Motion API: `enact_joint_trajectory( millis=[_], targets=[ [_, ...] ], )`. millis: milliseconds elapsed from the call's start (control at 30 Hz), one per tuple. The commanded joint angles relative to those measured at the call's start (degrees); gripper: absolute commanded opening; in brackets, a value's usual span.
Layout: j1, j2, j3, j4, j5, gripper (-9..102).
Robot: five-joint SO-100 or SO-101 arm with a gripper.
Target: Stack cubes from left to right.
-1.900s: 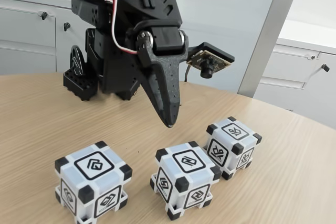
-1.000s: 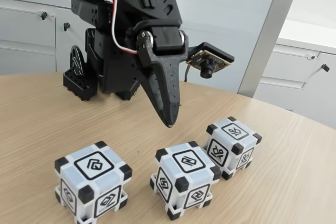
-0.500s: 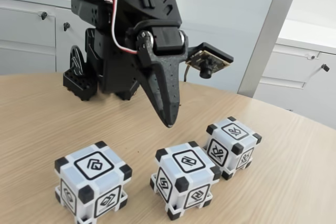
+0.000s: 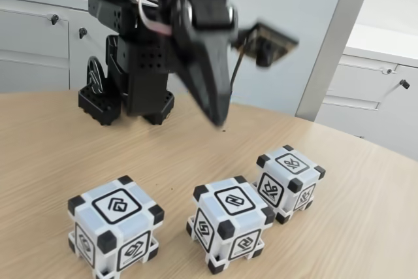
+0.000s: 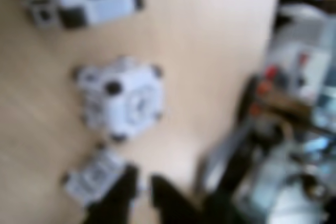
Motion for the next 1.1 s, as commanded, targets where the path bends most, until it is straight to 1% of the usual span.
enact_joint_trajectory(
  millis=[0,67,167,267,367,500,600,700,767,833,900,967,1067],
  targets=[
    [-0.44,-0.26,-10.37,3.34,0.62,1],
    [-0.53,-0.26,-14.77,5.1,0.97,1],
    [-0.62,-0.44,-21.62,5.45,2.9,2],
    [-0.62,-4.66,-27.69,5.36,3.43,3],
    [-0.62,-14.68,-34.37,5.1,2.9,4],
    [-0.62,-32.87,-44.56,5.54,0.26,4],
    [-0.62,-44.38,-51.15,5.62,-3.34,7],
    [-0.62,-51.94,-55.2,6.33,-10.2,17],
    [-0.62,-55.11,-56.25,8.79,-15.29,21],
    [-1.23,-57.39,-56.43,11.87,-18.98,22],
    [-3.69,-58.8,-56.43,14.68,-24.17,24],
    [-7.29,-59.68,-56.43,17.05,-26.98,24],
    [-11.78,-59.94,-56.43,19.69,-26.02,28]
  ],
)
